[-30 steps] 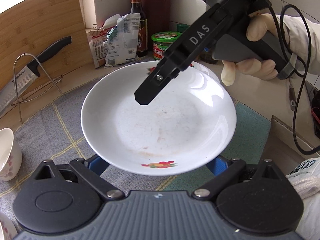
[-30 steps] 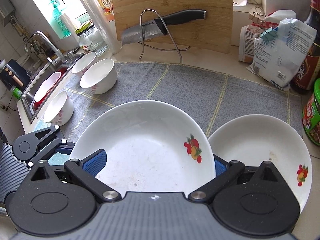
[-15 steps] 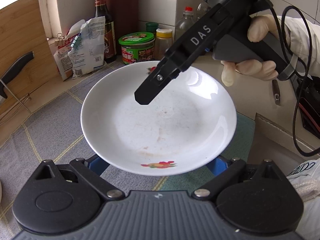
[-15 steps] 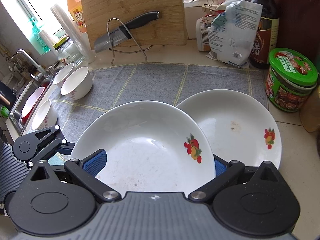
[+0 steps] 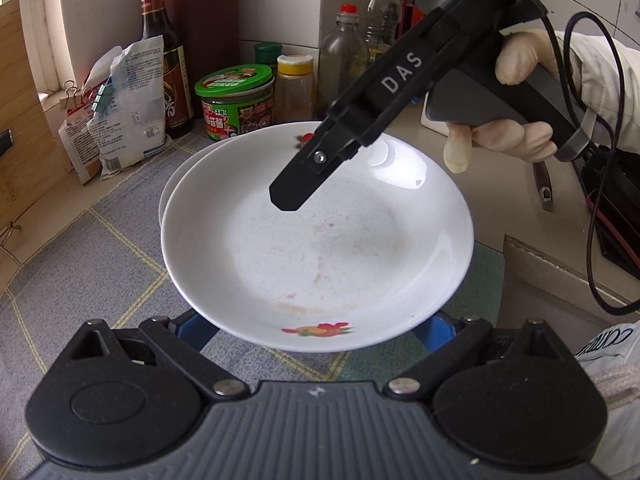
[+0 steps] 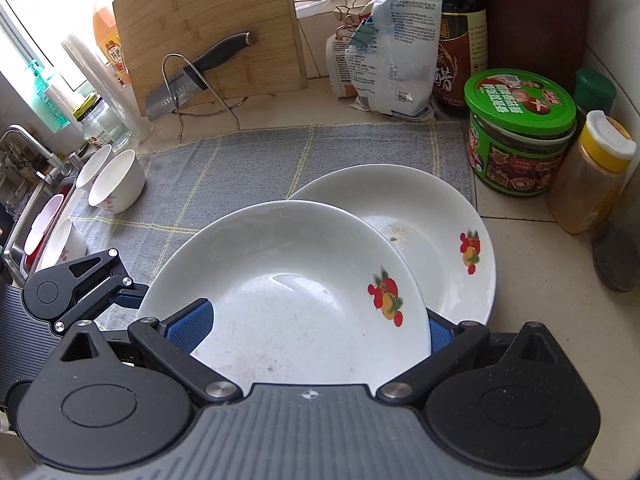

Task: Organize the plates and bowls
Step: 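Lower the floral plate onto the plate stack with the right tool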

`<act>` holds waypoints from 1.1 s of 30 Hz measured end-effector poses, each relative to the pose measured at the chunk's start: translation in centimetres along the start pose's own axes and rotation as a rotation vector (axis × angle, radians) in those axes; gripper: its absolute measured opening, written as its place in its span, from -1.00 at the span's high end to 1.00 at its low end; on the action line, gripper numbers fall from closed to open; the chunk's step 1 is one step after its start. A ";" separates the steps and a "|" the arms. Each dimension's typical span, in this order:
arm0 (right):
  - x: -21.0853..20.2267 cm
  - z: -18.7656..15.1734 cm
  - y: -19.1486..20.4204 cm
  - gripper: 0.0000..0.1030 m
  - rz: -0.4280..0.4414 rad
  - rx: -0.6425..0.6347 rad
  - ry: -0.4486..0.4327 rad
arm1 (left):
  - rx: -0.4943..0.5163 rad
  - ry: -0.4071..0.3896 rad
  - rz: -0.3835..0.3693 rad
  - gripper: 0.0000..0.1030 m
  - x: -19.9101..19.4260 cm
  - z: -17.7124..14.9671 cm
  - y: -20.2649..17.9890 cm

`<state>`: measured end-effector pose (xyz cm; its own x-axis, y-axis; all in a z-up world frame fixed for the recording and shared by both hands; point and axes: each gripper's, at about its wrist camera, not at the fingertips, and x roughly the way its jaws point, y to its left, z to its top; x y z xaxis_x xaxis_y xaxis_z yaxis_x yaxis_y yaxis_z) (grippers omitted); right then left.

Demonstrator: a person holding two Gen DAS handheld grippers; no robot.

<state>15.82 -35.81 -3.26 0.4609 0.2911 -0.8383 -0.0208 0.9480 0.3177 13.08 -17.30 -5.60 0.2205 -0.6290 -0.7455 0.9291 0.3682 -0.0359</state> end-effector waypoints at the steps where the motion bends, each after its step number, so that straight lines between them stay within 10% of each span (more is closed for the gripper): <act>1: 0.0 0.0 -0.3 -1.00 0.000 0.004 0.000 | 0.001 0.002 -0.003 -0.92 0.2 0.1 0.0; 33: 1.5 0.7 -3.5 -1.00 0.003 0.030 0.022 | -0.014 0.042 -0.018 -0.92 3.4 1.2 1.5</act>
<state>17.24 -38.82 -5.31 0.4411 0.2973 -0.8468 0.0048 0.9427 0.3335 15.59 -19.68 -7.36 0.1910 -0.6067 -0.7716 0.9285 0.3666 -0.0585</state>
